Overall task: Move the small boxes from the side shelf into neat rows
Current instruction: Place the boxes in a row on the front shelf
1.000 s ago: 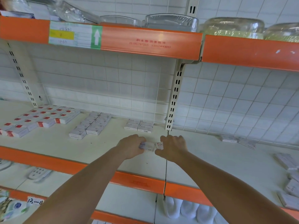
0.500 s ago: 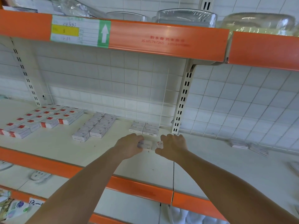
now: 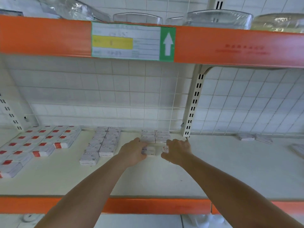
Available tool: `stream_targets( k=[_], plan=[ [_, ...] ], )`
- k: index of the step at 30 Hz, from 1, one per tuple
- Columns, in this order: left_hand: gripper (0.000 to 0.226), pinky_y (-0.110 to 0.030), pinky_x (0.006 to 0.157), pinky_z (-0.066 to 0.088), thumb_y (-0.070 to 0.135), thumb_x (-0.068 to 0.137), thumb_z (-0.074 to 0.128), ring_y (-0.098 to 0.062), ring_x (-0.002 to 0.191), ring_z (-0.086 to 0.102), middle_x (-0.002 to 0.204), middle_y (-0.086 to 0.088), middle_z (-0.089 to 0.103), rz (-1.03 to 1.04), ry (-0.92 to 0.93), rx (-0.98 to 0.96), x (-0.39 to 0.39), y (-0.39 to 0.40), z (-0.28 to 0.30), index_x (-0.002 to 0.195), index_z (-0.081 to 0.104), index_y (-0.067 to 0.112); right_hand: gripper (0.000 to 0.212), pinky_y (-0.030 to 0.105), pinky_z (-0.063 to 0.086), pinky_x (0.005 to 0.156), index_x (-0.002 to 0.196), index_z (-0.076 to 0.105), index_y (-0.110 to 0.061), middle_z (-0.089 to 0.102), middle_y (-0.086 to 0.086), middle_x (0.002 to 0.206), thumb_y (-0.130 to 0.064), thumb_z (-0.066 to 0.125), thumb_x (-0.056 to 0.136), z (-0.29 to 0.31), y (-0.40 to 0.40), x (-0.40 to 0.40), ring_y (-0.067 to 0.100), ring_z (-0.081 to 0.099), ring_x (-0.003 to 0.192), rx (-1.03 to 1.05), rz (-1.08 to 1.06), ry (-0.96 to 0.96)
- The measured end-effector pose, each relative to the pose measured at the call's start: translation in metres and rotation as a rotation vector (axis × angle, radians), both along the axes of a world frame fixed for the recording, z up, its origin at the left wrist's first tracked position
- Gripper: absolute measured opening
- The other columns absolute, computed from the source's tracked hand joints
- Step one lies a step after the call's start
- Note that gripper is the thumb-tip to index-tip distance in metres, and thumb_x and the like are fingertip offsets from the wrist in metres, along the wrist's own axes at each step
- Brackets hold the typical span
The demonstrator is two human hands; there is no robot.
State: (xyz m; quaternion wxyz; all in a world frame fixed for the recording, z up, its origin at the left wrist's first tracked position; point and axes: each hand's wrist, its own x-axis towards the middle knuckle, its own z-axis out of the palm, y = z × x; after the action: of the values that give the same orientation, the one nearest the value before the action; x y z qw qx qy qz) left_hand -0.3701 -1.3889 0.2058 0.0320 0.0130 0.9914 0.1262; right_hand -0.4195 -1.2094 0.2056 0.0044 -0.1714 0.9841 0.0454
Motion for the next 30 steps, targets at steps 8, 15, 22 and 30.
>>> stream_targets(
  k=[8, 15, 22, 30],
  plan=[
    [0.043, -0.032, 0.086, 0.044, 0.030, 0.091, 0.050, -0.025, 0.109, 0.055, 0.122, -0.004, 0.047, -0.093, 0.013, -0.021, -0.015, -0.020, -0.011, 0.134, 0.050, 0.026, 0.048, 0.035, 0.041, 0.089, 0.128, 0.050, -0.018, 0.058, 0.004, 0.121, -0.045, 0.052, 0.088, -0.004, -0.022, 0.008, 0.027, 0.055, 0.111, -0.098, -0.099, -0.016],
    [0.039, -0.034, 0.089, 0.047, 0.027, 0.092, 0.050, -0.024, 0.107, 0.053, 0.118, -0.005, 0.047, -0.101, 0.015, 0.075, -0.033, -0.022, -0.020, 0.130, 0.054, 0.021, 0.045, 0.035, 0.041, 0.083, 0.127, 0.045, -0.018, 0.062, 0.007, 0.114, -0.047, 0.047, 0.092, -0.012, -0.028, 0.000, 0.029, 0.057, 0.107, -0.117, -0.114, -0.021],
    [0.039, -0.031, 0.089, 0.044, 0.026, 0.092, 0.050, -0.025, 0.112, 0.051, 0.122, -0.006, 0.047, -0.090, 0.016, 0.078, -0.040, -0.018, -0.025, 0.130, 0.053, 0.018, 0.047, 0.036, 0.042, 0.085, 0.124, 0.050, -0.019, 0.060, 0.006, 0.117, -0.054, 0.042, 0.094, -0.015, -0.030, -0.008, 0.029, 0.057, 0.109, -0.114, -0.097, -0.036],
    [0.039, -0.033, 0.091, 0.044, 0.026, 0.091, 0.051, -0.024, 0.115, 0.049, 0.124, -0.006, 0.048, -0.069, 0.026, 0.074, -0.044, -0.012, -0.026, 0.129, 0.050, 0.016, 0.044, 0.035, 0.043, 0.087, 0.122, 0.055, -0.022, 0.060, 0.002, 0.117, -0.051, 0.047, 0.090, -0.015, -0.025, -0.010, 0.027, 0.056, 0.109, -0.136, -0.072, -0.065]
  ],
)
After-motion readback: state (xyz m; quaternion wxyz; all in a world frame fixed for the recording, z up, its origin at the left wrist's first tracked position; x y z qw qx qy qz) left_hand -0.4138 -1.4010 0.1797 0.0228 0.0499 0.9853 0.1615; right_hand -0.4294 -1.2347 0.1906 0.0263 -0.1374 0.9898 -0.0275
